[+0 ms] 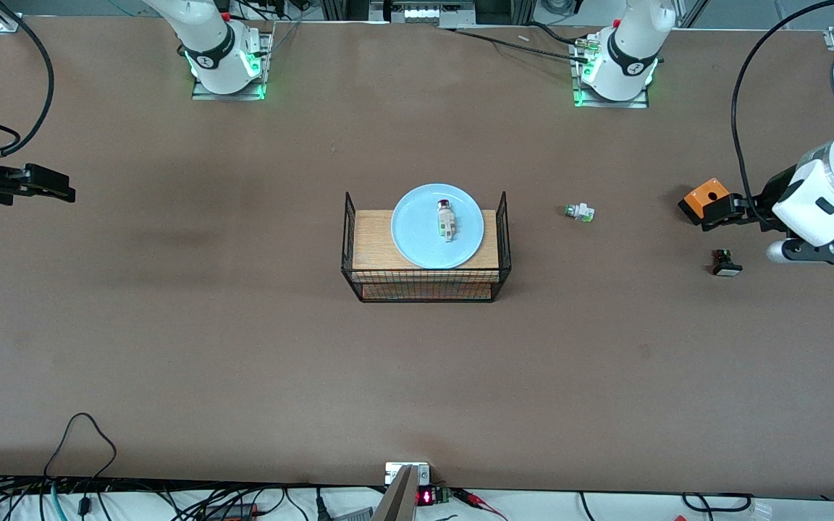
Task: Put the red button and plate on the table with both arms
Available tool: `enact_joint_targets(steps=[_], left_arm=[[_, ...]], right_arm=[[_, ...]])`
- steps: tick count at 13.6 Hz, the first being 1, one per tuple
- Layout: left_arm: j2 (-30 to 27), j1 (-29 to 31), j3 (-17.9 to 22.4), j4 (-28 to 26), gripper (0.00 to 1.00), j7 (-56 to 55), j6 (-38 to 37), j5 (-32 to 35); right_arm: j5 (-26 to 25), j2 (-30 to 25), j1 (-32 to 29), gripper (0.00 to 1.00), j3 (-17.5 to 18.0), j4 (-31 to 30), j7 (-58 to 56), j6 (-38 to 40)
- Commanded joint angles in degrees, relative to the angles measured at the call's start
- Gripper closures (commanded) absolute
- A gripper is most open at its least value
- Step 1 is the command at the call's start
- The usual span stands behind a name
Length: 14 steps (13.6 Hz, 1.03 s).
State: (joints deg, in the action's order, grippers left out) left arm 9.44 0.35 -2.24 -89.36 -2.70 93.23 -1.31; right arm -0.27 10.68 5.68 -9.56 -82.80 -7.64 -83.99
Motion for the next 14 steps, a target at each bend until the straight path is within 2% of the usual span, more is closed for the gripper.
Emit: enact_joint_targets(steps=[1,14], left_arm=[[1.6,4.88,-2.83,9.1,0.0,1.91,-6.68,0.87],[1.72,5.1,-2.51,9.21,0.0,2.0,-6.57,0.69]], right_arm=[[-0.26,-0.06,-0.83,0.0,0.15,2.35,0.0,0.31],[-0.26,0.04,-1.2,0.0,0.15,2.38,-0.36,0.14]])
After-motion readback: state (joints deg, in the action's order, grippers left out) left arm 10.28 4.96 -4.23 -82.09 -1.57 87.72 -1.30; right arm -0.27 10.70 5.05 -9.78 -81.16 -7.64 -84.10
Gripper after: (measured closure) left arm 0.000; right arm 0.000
